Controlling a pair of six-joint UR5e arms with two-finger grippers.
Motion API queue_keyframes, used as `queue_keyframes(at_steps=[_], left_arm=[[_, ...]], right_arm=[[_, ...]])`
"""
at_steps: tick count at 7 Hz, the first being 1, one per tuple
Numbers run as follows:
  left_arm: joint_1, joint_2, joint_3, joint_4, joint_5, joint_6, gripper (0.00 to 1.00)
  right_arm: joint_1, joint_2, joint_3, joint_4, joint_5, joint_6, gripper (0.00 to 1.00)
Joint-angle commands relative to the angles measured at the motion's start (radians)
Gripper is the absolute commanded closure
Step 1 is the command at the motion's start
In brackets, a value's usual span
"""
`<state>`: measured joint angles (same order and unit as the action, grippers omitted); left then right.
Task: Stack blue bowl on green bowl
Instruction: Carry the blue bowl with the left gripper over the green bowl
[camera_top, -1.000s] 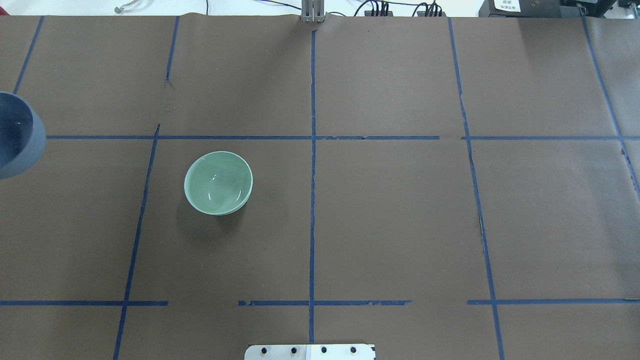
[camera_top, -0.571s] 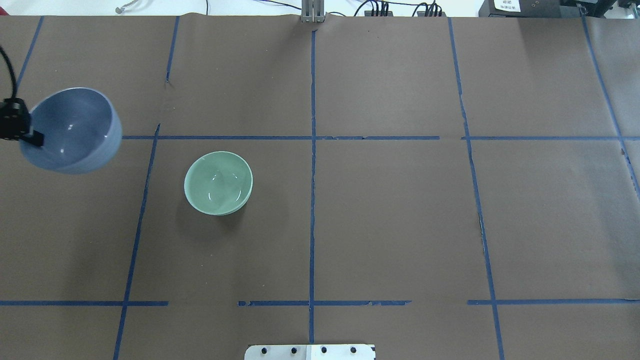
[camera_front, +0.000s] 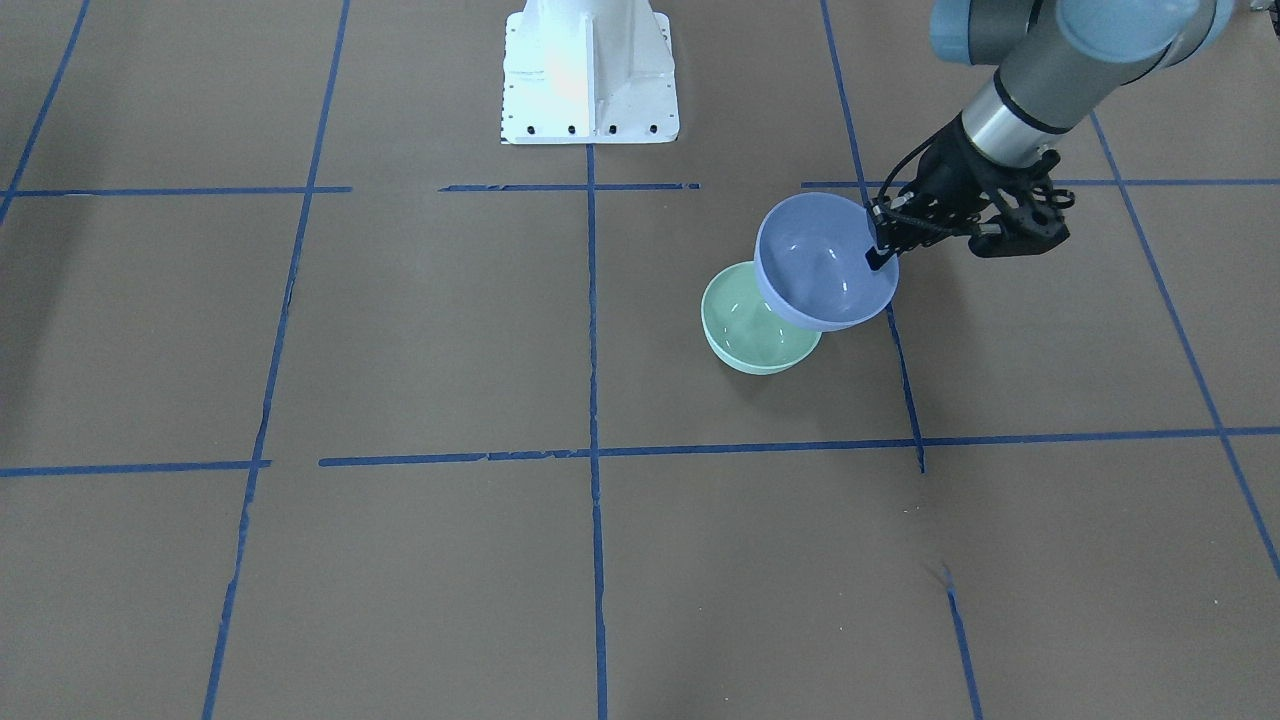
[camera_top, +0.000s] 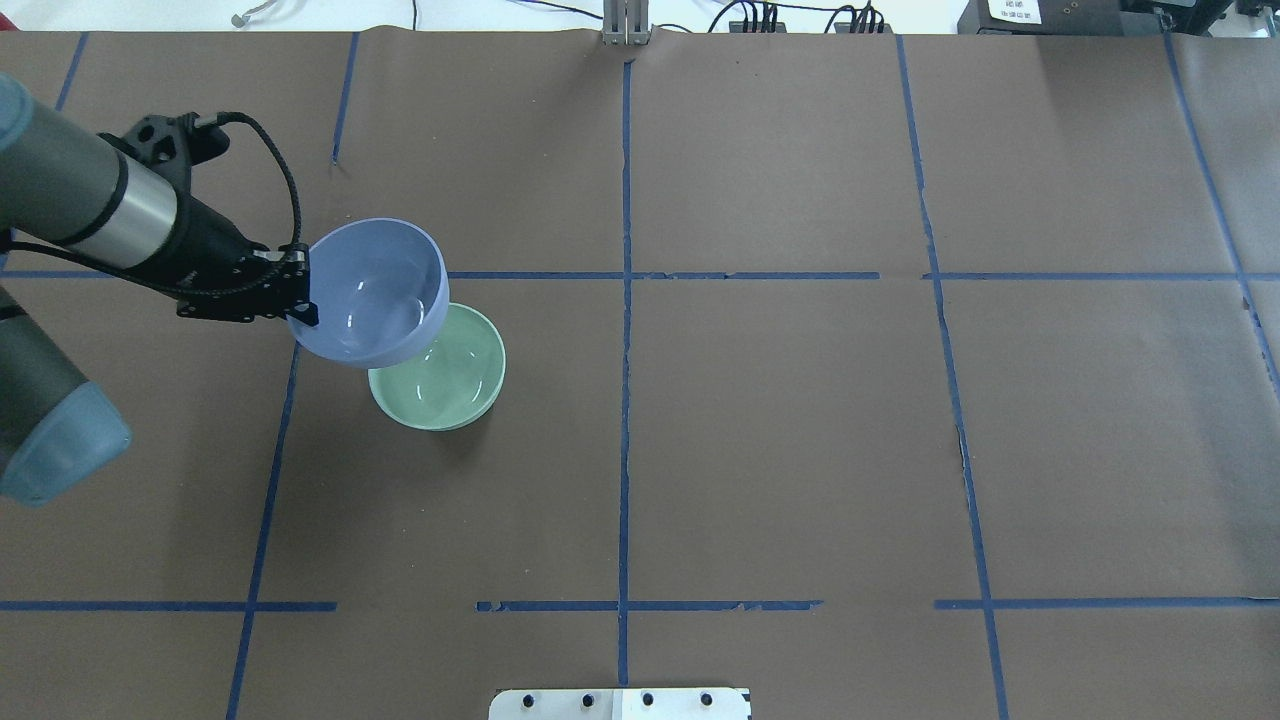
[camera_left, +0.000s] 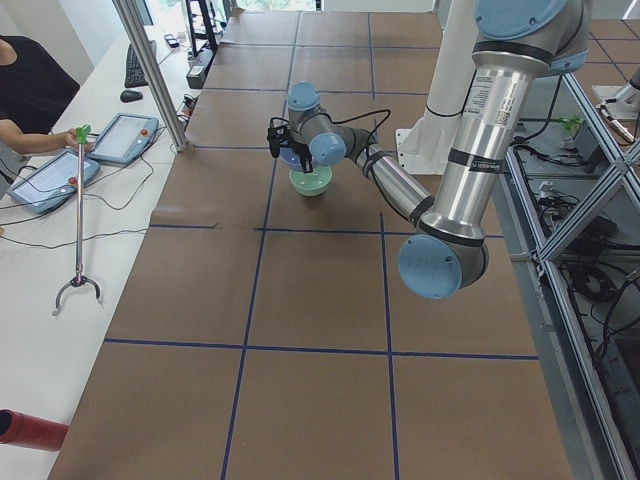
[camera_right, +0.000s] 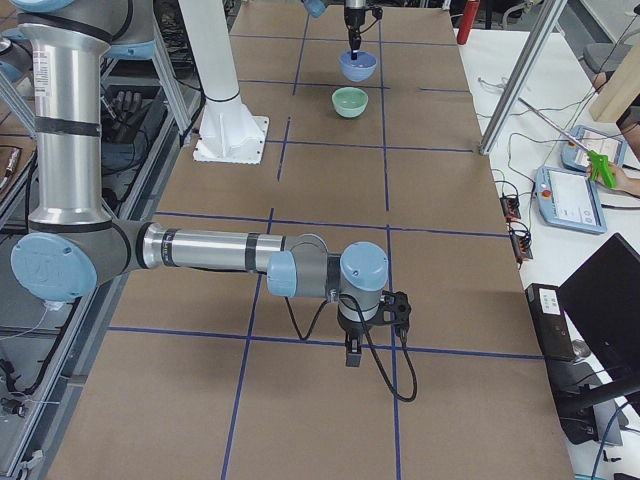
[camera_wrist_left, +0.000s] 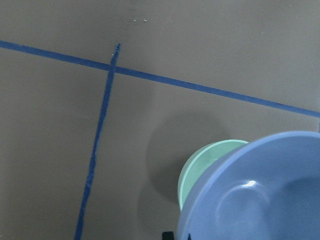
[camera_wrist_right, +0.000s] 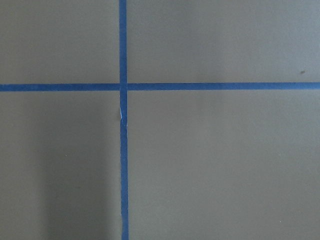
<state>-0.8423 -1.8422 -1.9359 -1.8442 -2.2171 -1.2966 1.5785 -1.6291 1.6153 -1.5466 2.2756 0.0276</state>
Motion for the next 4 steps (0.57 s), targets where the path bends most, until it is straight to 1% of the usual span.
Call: queue_keyframes(at_steps=[1,2,4], left_arm=[[0.073,-0.006,0.052,-0.084,0.057,-0.061,1.00],[0.075,-0.008,0.069,-0.087,0.060,-0.059,1.00],[0.091,-0.005,0.069,-0.092,0.060,-0.058,1.00]], right_arm=[[0.000,0.000,0.000,0.000,-0.001,0.000,0.00],[0.000,0.000,0.000,0.000,0.001,0.000,0.00],[0.000,0.000,0.000,-0.001,-0.001,0.000,0.00]])
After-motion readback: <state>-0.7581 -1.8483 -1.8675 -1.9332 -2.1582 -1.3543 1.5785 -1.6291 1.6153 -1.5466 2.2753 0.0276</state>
